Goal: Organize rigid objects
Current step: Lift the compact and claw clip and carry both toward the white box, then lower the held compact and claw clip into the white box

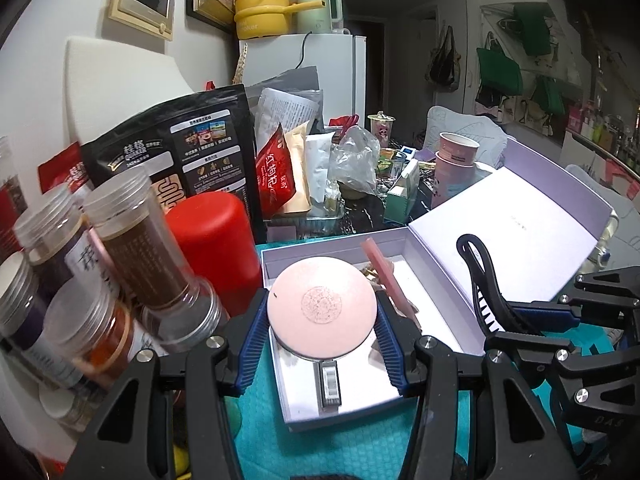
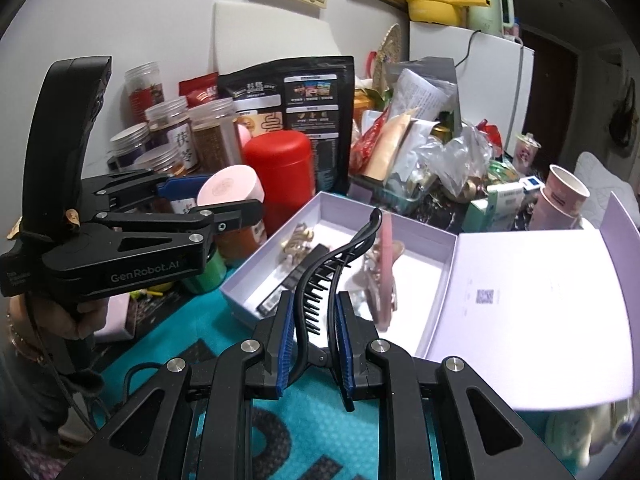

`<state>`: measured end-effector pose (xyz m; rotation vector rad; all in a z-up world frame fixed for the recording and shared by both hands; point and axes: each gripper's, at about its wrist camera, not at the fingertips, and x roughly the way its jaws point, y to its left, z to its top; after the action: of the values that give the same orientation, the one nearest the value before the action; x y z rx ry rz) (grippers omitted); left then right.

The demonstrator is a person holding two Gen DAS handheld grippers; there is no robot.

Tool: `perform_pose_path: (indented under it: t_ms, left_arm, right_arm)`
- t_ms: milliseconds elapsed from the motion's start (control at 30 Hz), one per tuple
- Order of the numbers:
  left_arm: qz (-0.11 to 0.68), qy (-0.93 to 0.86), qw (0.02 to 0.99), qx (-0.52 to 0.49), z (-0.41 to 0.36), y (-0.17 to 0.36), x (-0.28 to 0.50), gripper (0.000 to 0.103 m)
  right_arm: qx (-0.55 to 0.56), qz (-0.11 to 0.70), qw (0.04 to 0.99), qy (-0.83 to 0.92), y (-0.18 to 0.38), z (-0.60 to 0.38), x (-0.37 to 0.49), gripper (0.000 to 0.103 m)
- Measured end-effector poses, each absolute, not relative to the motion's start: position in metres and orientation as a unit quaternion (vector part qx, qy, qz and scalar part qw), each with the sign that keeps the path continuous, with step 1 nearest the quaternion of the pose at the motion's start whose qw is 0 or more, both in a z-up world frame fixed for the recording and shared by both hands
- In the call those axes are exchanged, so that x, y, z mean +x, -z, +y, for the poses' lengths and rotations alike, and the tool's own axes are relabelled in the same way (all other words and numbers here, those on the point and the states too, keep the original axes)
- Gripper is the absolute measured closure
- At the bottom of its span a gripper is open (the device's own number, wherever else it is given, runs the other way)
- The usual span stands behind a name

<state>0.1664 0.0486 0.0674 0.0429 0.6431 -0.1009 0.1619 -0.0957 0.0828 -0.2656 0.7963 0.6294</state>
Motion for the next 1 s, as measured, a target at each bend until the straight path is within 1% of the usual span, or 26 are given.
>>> perform_pose_path:
  t_ms: [567, 1000]
  left_arm:
    - [0.348, 0.059, 0.935, 0.017, 0.051, -0.037, 0.240, 0.053]
    - [0.390, 0.070, 0.918, 0.021, 0.046, -0.002, 0.269, 0.053]
  right_arm:
    - [-0.123, 0.398, 0.861, -0.292, -0.057, -0.089, 0.227, 0.083]
    - [-0.117, 0.427, 0.849, -0.287, -0.023, -0.086, 0.257, 0.083]
